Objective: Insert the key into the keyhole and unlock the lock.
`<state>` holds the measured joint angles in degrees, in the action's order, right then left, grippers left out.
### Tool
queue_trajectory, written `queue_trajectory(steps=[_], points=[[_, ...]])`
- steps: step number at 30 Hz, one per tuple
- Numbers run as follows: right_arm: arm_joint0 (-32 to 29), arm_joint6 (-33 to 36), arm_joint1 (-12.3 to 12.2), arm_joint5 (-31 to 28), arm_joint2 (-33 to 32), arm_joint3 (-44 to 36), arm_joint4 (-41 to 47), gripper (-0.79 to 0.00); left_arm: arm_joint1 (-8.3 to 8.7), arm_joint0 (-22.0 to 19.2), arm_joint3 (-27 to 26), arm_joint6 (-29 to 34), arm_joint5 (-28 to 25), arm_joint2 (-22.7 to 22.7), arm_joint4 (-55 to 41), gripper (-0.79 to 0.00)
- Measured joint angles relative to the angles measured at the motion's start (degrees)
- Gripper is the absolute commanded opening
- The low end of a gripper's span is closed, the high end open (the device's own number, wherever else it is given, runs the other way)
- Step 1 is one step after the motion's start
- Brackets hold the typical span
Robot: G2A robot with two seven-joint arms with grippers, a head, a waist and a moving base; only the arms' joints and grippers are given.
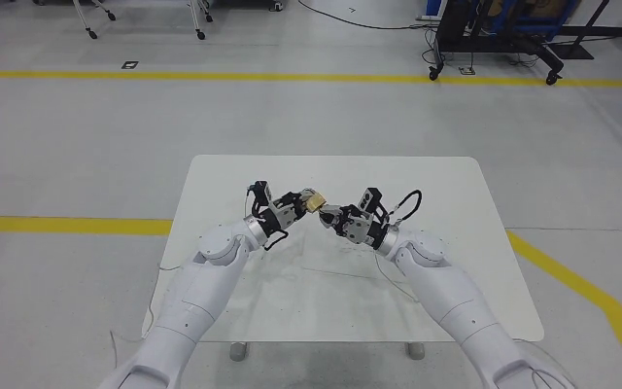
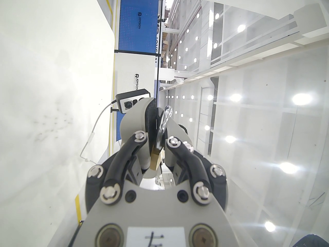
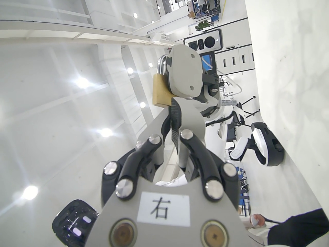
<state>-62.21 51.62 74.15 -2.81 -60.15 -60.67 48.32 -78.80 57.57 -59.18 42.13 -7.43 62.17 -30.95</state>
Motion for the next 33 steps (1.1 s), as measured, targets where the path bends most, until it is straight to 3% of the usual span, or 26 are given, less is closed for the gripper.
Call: queue_trajectory(steps=[7,17,26,27,28,29,33], points=[[-0.02,2.55,0.46,2.31,-0.45,1.26,4.48,-0.785,-0.02,-0.02,-0.16,-0.02,-1.27,-0.12,1.19,-0.785],[2.32,12.00,2.15,13.31,-0.34,8.71,19.70,-0.785,0.04,0.61,-0.92,0.28,-5.47,0.04,2.63,-0.785],[4.76,15.98,3.01,15.93,0.60,13.40,20.88,-0.785,0.07,1.08,-1.46,0.16,-6.21,0.20,3.16,-0.785],[4.91,16.35,3.03,15.55,0.75,13.52,20.26,-0.486,0.07,1.11,-1.46,0.03,-6.23,0.26,3.12,-0.785],[5.01,16.76,3.05,15.21,0.88,13.61,19.68,-0.246,0.07,1.13,-1.45,-0.17,-6.18,0.32,3.09,-0.785],[5.17,17.00,3.04,14.68,1.08,13.71,18.75,-0.160,0.06,1.17,-1.45,-0.54,-6.02,0.40,3.02,-0.785],[5.61,17.32,2.86,13.08,1.72,13.44,14.35,-0.092,-0.06,1.35,-1.47,-2.33,-5.14,0.59,2.32,-0.785]])
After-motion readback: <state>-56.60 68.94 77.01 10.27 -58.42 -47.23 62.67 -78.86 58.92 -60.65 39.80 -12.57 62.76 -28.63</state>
